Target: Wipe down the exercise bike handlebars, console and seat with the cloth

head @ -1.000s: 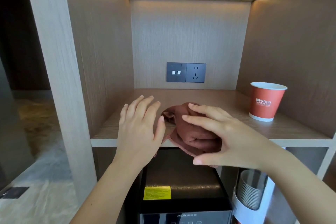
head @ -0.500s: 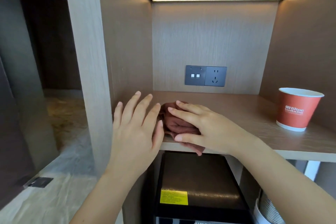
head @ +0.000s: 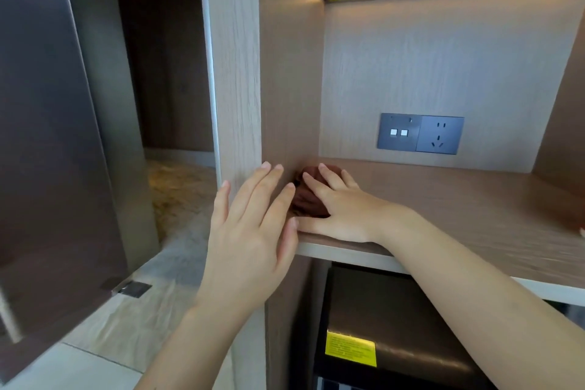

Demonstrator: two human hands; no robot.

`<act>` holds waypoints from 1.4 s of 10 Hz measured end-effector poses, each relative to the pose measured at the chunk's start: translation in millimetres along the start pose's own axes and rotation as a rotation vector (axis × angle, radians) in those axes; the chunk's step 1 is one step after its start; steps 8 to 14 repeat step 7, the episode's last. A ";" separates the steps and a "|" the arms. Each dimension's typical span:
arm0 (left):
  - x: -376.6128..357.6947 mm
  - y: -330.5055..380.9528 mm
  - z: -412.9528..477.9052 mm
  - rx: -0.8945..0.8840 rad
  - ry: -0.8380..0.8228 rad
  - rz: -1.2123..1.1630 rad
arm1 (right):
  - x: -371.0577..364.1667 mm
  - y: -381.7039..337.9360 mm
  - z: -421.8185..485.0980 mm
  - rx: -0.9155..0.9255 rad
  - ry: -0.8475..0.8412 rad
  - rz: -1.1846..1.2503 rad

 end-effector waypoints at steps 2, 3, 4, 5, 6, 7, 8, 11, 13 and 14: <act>-0.3 -0.9 -1.4 -0.002 0.032 0.003 | -2.6 -11.7 8.6 -0.023 0.020 -0.019; -0.3 -0.8 -1.3 0.000 0.037 0.002 | -2.0 -10.7 7.4 -0.005 0.034 0.000; -0.3 0.7 -1.9 0.000 0.053 -0.003 | 4.5 -5.0 1.5 0.020 0.067 0.033; -0.3 4.6 -4.1 0.002 0.078 -0.006 | 14.6 9.7 -14.7 -0.012 0.160 0.028; -3.7 14.5 -4.6 -0.004 0.110 -0.009 | 21.4 30.5 -36.8 -0.111 0.252 -0.013; -11.5 37.6 0.1 -0.003 0.088 -0.009 | 21.1 45.3 -59.4 -0.192 0.319 -0.090; -11.5 37.6 0.1 -0.003 0.088 -0.009 | 21.1 45.3 -59.4 -0.192 0.319 -0.090; -11.5 37.6 0.1 -0.003 0.088 -0.009 | 21.1 45.3 -59.4 -0.192 0.319 -0.090; -11.5 37.6 0.1 -0.003 0.088 -0.009 | 21.1 45.3 -59.4 -0.192 0.319 -0.090; -11.5 37.6 0.1 -0.003 0.088 -0.009 | 21.1 45.3 -59.4 -0.192 0.319 -0.090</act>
Point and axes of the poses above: each hand's wrist, its own z-axis towards the middle knuckle, its own x-axis out of the back of the hand, y = z × x, the point moved 3 cm from there along z, towards the middle knuckle, and after that the axes turned 5 degrees about -x, right-handed, at the moved point
